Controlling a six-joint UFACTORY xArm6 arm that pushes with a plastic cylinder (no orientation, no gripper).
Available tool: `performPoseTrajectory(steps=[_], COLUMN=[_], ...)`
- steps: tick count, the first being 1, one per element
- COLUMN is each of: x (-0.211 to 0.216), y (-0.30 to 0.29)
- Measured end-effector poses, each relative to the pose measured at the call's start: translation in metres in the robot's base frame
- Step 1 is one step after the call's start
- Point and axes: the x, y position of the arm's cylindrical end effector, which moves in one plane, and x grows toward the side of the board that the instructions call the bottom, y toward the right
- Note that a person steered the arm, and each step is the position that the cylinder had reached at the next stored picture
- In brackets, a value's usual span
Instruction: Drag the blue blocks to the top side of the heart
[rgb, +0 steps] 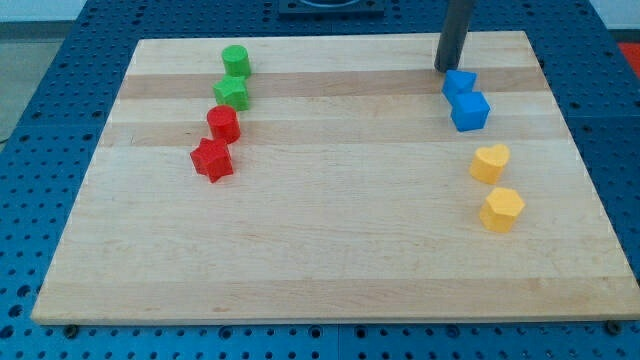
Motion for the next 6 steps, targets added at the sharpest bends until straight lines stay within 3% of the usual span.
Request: performPoseTrajectory(steps=[1,2,3,4,6], x=[0.008,0.058,0.137,0.145,0.073], y=[0.014,-0.017,-0.028,-0.03,-0.009])
